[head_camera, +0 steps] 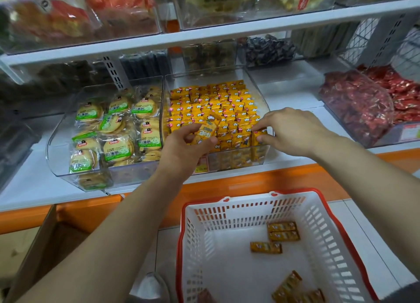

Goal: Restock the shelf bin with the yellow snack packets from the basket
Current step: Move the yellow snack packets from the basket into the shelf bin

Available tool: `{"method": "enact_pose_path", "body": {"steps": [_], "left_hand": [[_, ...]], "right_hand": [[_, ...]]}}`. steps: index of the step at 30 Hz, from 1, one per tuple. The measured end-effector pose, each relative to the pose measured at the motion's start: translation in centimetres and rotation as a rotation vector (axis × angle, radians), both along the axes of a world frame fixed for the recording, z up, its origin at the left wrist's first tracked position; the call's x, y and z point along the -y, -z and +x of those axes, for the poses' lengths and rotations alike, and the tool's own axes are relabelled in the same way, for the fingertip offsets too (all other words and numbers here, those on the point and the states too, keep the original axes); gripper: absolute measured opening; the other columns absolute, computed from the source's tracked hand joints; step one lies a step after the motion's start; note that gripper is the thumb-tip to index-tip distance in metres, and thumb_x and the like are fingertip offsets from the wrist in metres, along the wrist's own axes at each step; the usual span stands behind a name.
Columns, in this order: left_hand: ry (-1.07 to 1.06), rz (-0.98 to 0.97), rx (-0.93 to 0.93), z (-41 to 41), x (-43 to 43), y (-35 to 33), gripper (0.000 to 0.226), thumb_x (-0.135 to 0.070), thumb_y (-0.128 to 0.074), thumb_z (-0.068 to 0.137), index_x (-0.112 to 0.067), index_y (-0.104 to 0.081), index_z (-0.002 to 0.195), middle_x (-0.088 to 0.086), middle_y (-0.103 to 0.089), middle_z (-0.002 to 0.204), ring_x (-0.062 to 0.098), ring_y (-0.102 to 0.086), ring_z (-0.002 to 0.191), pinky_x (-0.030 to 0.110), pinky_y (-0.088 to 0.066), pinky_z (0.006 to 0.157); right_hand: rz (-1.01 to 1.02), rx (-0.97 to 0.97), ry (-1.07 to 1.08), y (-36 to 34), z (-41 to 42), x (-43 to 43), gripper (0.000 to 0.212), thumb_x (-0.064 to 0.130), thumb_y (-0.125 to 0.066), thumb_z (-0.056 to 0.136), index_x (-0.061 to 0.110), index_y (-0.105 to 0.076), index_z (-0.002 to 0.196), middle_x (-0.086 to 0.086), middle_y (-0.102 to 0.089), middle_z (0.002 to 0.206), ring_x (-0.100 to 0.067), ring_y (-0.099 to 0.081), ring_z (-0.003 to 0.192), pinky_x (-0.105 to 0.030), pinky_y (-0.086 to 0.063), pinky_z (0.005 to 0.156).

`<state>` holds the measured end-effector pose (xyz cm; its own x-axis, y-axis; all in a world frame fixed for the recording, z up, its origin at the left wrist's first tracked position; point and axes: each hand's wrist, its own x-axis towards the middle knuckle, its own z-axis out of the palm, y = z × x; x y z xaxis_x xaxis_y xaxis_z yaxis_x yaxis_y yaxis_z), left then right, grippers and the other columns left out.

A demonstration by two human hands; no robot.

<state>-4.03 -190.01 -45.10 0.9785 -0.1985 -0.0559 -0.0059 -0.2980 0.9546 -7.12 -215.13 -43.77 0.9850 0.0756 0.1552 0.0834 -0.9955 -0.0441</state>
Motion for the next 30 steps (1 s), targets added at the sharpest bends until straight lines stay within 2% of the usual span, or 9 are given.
{"method": "enact_pose_path", "body": {"steps": [4, 8, 12, 14, 19, 23, 25, 28, 30], "left_hand": [[-0.011, 0.004, 0.017, -0.3, 0.0, -0.3, 0.055, -0.037, -0.081, 0.082, -0.028, -0.06, 0.132, 0.0, -0.059, 0.119, 0.018, -0.066, 0.099, 0.02, -0.052, 0.061], [-0.058, -0.032, 0.039, -0.3, 0.1, -0.6, 0.049, -0.036, -0.085, 0.077, -0.024, -0.061, 0.118, 0.008, -0.068, 0.092, 0.021, -0.068, 0.081, 0.024, -0.059, 0.063], [0.023, -0.119, 0.027, -0.7, 0.9, -1.1, 0.031, -0.026, -0.083, 0.081, -0.026, -0.065, 0.106, 0.016, -0.074, 0.097, 0.03, -0.073, 0.092, 0.046, -0.063, 0.078], [0.076, -0.181, 0.001, -0.9, 1.5, -1.3, 0.024, -0.023, -0.081, 0.084, -0.022, -0.067, 0.104, 0.009, -0.077, 0.092, 0.025, -0.075, 0.09, 0.039, -0.064, 0.074], [0.046, -0.263, -0.015, -1.0, 3.5, -1.5, 0.048, -0.016, -0.08, 0.086, -0.016, -0.056, 0.127, 0.008, -0.077, 0.1, 0.024, -0.076, 0.093, 0.04, -0.064, 0.077], [0.077, -0.129, 0.138, -0.8, 5.9, -1.6, 0.045, -0.015, -0.084, 0.082, -0.031, -0.05, 0.106, 0.0, -0.077, 0.096, 0.023, -0.074, 0.087, 0.036, -0.061, 0.075], [0.075, -0.04, 0.207, -0.3, 7.0, -1.8, 0.048, -0.02, -0.086, 0.079, -0.032, -0.047, 0.105, -0.004, -0.075, 0.091, 0.018, -0.071, 0.078, 0.03, -0.057, 0.067], [0.073, 0.054, 0.269, 0.5, 7.8, -2.3, 0.049, -0.026, -0.088, 0.076, -0.035, -0.05, 0.107, -0.009, -0.07, 0.082, 0.008, -0.066, 0.074, 0.023, -0.049, 0.063], [0.072, 0.065, 0.28, 1.0, 7.9, -2.2, 0.047, -0.025, -0.089, 0.076, -0.036, -0.057, 0.109, -0.013, -0.068, 0.085, 0.008, -0.066, 0.078, 0.025, -0.053, 0.065]], "right_hand": [[0.029, 0.005, 0.011, 0.4, -0.7, -0.2, 0.031, 0.047, -0.057, 0.096, 0.046, -0.061, 0.126, 0.013, -0.061, 0.133, -0.021, -0.059, 0.114, -0.033, -0.04, 0.075], [0.029, 0.057, 0.028, -0.5, -1.2, -0.3, 0.041, 0.051, -0.057, 0.093, 0.042, -0.057, 0.132, 0.012, -0.057, 0.137, -0.018, -0.059, 0.114, -0.035, -0.045, 0.078], [0.464, 0.2, -0.105, -1.5, -1.2, -2.4, 0.035, 0.032, -0.061, 0.094, 0.035, -0.062, 0.129, 0.016, -0.065, 0.117, -0.001, -0.058, 0.084, -0.023, -0.042, 0.072], [0.673, 0.062, -0.161, -1.6, -1.1, -3.6, 0.036, 0.021, -0.063, 0.094, 0.034, -0.064, 0.127, 0.02, -0.067, 0.108, 0.003, -0.062, 0.089, -0.015, -0.046, 0.072], [0.761, 0.039, -0.174, -2.0, -0.7, -2.5, 0.023, 0.018, -0.076, 0.085, 0.033, -0.073, 0.101, 0.019, -0.07, 0.092, -0.001, -0.064, 0.08, -0.011, -0.046, 0.066], [0.77, -0.017, -0.228, -2.4, -0.5, -0.3, 0.072, 0.014, -0.072, 0.087, 0.049, -0.042, 0.142, 0.018, -0.062, 0.121, -0.005, -0.061, 0.096, -0.014, -0.049, 0.073], [0.833, -0.054, -0.287, -1.9, -0.4, -0.3, 0.085, 0.007, -0.068, 0.088, 0.056, -0.029, 0.146, 0.017, -0.057, 0.123, -0.008, -0.06, 0.095, -0.021, -0.053, 0.073], [0.795, 0.001, -0.32, -1.2, 0.2, -0.2, 0.084, 0.004, -0.069, 0.083, 0.052, -0.035, 0.144, 0.032, -0.051, 0.118, 0.004, -0.059, 0.094, -0.014, -0.049, 0.069], [0.776, 0.068, -0.284, -0.6, 0.5, 0.1, 0.072, 0.006, -0.073, 0.081, 0.048, -0.046, 0.133, 0.029, -0.054, 0.11, 0.001, -0.061, 0.088, -0.017, -0.05, 0.068]]}}
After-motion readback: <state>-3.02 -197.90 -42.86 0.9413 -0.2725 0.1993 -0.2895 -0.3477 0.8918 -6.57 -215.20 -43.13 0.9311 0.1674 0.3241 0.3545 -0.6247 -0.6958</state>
